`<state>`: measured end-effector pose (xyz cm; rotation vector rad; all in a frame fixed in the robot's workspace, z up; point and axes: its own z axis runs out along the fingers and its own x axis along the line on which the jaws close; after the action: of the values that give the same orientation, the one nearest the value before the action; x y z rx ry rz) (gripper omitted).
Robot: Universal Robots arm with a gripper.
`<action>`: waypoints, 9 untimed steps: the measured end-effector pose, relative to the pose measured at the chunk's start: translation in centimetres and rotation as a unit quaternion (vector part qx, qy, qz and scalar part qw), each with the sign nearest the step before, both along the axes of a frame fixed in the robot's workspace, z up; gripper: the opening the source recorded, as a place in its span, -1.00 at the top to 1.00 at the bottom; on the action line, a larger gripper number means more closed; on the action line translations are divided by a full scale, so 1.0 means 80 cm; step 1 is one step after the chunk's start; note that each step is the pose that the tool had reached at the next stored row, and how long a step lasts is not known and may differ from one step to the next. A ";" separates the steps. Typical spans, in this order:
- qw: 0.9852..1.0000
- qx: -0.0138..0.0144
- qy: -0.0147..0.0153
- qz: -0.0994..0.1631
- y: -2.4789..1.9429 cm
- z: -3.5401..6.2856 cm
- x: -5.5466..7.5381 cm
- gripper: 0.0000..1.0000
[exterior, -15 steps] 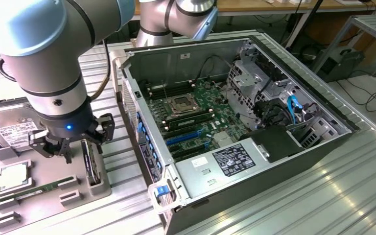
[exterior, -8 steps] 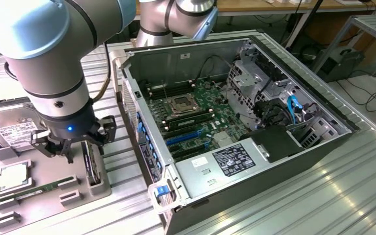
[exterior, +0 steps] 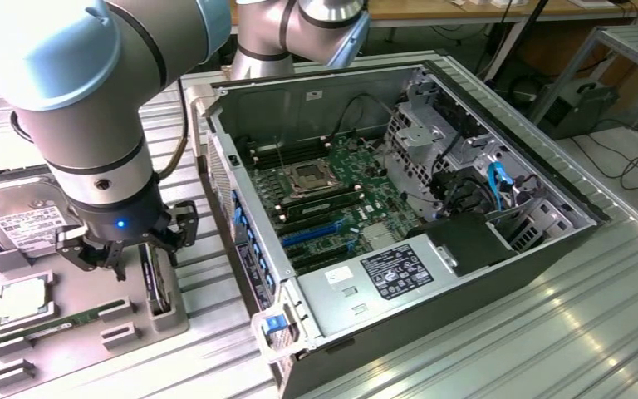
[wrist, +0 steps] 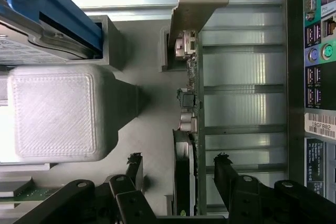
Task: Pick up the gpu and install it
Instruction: 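Pick up the gpu and move the gpu toward the slot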
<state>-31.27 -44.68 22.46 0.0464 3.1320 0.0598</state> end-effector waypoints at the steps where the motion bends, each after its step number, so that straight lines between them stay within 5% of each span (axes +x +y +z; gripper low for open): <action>1: 1.000 0.000 0.000 0.000 0.0000 0.000 0.000 -0.33; 9: 1.000 0.000 0.000 0.000 0.0000 0.000 0.000 -0.15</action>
<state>-31.26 -44.68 22.45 0.0464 3.1320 0.0599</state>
